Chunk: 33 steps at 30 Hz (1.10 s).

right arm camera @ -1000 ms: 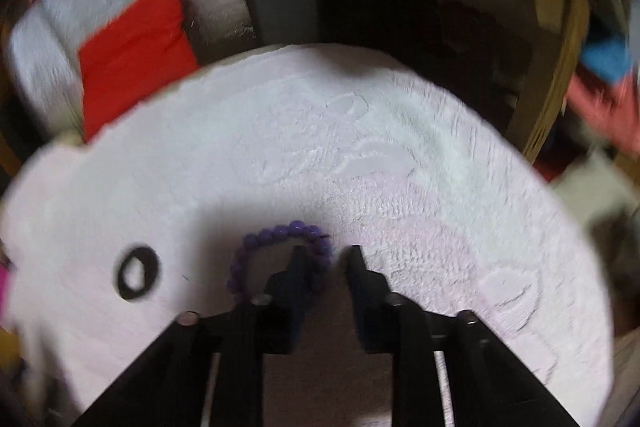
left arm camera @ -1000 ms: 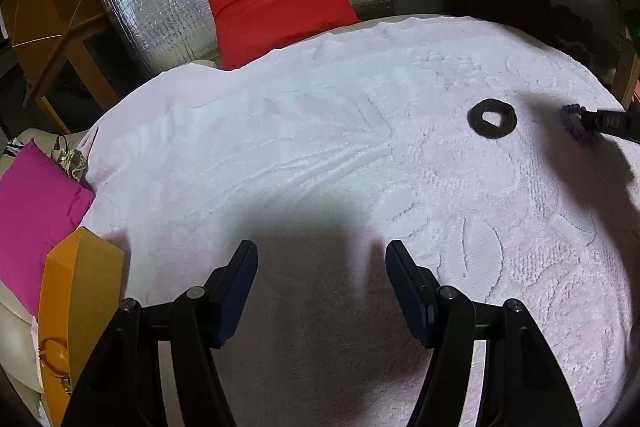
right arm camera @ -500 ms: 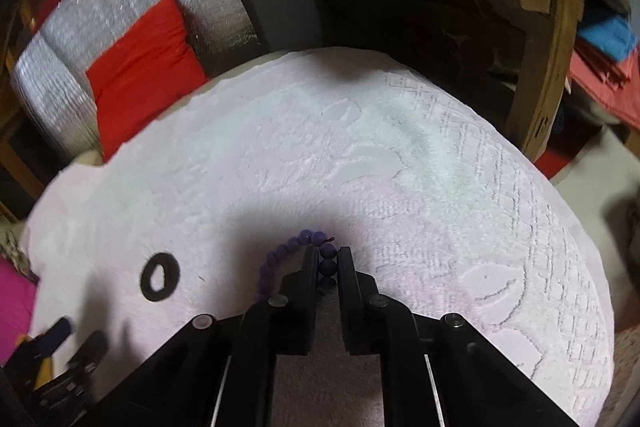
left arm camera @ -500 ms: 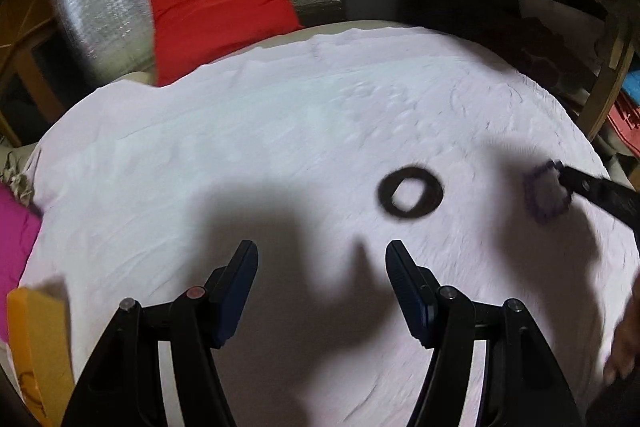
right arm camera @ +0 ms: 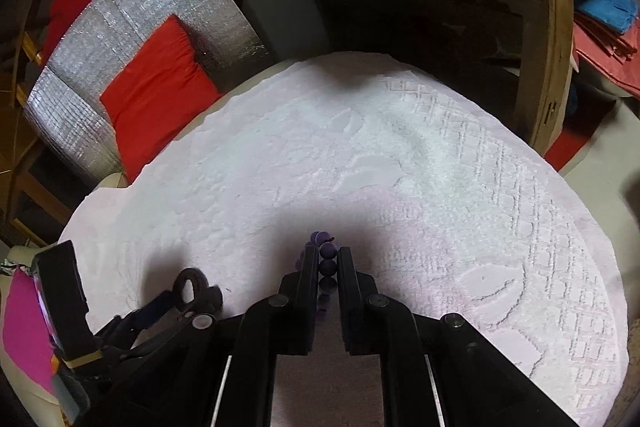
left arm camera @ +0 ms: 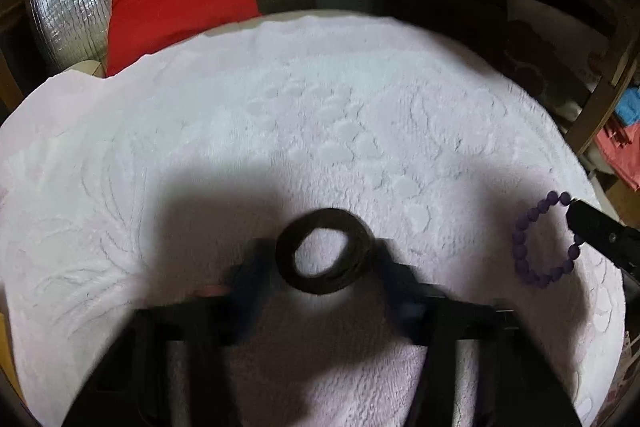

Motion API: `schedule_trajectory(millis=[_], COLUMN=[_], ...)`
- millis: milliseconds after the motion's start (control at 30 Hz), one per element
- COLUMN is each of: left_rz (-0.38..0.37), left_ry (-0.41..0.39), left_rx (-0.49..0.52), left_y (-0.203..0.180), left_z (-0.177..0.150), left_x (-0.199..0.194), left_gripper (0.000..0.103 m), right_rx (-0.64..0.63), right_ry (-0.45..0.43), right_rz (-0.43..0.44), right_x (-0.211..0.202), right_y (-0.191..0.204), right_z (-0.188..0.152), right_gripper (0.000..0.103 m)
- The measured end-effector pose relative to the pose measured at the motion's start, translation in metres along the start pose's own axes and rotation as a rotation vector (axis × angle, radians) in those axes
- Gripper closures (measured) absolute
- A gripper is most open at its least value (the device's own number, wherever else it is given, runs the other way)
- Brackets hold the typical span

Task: Organize jewelry
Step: 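Grasp the purple bead bracelet with the right tool while the left tool grasps the black hair tie, then carry the black hair tie with the left tool to the box while the right carries the purple bracelet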

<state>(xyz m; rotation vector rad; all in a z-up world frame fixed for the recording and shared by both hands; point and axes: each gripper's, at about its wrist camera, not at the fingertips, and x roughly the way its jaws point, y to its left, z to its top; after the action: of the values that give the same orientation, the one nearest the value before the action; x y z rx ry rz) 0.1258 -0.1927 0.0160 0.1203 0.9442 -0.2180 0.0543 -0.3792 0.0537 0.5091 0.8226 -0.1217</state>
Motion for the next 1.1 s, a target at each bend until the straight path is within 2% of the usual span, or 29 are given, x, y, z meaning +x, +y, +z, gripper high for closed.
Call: schedule_trajectory(millis=[67, 133, 267, 400, 633, 733, 833, 1100], left_rz=[-0.008, -0.021, -0.033, -0.050, 0.006, 0.044, 0.075, 0.170], left_ry=[-0.001, 0.003, -0.005, -0.041, -0.094, -0.118, -0.153, -0.215], left_rx=[-0.003, -0.012, -0.038, -0.069, -0.089, -0.098, -0.121, -0.128], left_y=[0.003, 0.007, 0.020, 0.038, 0.069, 0.084, 0.105, 0.143], left_z=[0.003, 0.004, -0.004, -0.022, -0.066, -0.087, -0.106, -0.147], left_x=[-0.003, -0.005, -0.020, -0.055, -0.129, -0.164, -0.203, -0.276], left_gripper=[0.088, 0.090, 0.091, 0.091, 0.091, 0.090, 0.091, 0.090], right_rx=[-0.002, -0.004, 0.003, 0.012, 0.105, 0.121, 0.105, -0.042], right_ry=[0.001, 0.004, 0.017, 0.040, 0.152, 0.188, 0.204, 0.177], right_rz=[0.006, 0.019, 0.082, 0.175, 0.461, 0.551, 0.601, 0.631], right_x=[0.001, 0.002, 0.002, 0.000, -0.002, -0.007, -0.017, -0.064], right_y=[0.001, 0.004, 0.010, 0.020, 0.046, 0.063, 0.084, 0.132], right_z=[0.001, 0.001, 0.001, -0.002, -0.018, -0.028, -0.042, -0.080], right_gripper=[0.093, 0.093, 0.093, 0.093, 0.093, 0.093, 0.093, 0.093])
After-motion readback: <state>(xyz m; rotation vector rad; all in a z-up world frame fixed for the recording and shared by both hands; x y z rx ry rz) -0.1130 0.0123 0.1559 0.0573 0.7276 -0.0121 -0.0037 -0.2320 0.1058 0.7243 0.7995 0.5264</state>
